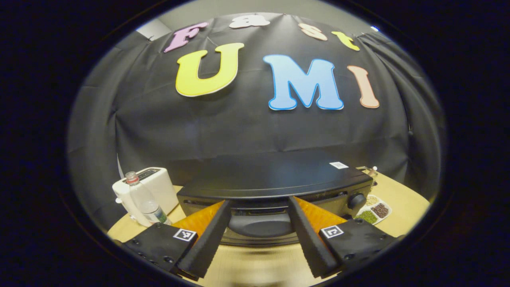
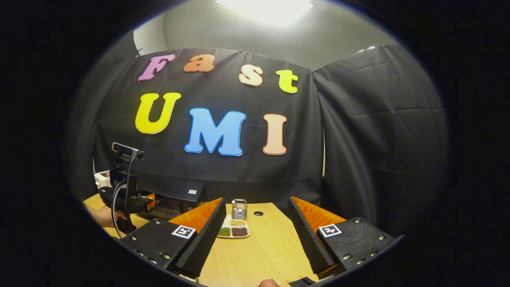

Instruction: Open the electric oven with the left hand, put the food in, and close the electric oven.

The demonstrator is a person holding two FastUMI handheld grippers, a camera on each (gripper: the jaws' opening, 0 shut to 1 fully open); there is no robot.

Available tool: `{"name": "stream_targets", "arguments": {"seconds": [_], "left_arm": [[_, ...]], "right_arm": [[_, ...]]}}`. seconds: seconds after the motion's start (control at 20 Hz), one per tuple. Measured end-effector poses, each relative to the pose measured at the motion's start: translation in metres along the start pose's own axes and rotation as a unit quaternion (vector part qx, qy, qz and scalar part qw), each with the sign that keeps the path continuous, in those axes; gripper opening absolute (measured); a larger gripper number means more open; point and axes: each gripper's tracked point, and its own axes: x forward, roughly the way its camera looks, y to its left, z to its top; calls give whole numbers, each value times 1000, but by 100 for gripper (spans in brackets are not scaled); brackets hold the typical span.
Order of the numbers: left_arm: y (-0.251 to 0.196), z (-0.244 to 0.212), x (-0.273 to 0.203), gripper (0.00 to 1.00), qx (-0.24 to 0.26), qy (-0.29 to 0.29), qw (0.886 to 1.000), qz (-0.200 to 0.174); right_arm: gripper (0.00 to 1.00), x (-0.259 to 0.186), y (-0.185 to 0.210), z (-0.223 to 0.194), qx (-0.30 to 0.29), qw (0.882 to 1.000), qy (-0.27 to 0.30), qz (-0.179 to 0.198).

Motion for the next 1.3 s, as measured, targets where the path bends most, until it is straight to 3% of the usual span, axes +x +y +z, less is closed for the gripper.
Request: {"name": "stream_targets", "arguments": {"seconds": [0.3, 0.35, 0.85, 1.2, 1.3], "left_arm": [[0, -17, -32, 100, 1, 9, 1000, 2], [0, -23, -37, 96, 0, 15, 1000, 4], [-4, -85, -77, 100, 0, 73, 997, 3], [-9, -136, -97, 100, -49, 128, 990, 11], [-6, -134, -109, 97, -53, 121, 991, 20]], "right_arm": [[96, -4, -5, -2, 8, 1000, 2, 16], [96, -5, -5, -1, 10, 1000, 2, 20], [96, -17, -8, -14, 19, 998, 16, 51], [97, -22, -2, -31, 30, 994, 44, 91], [96, -23, 1, -35, 30, 992, 51, 108]]}}
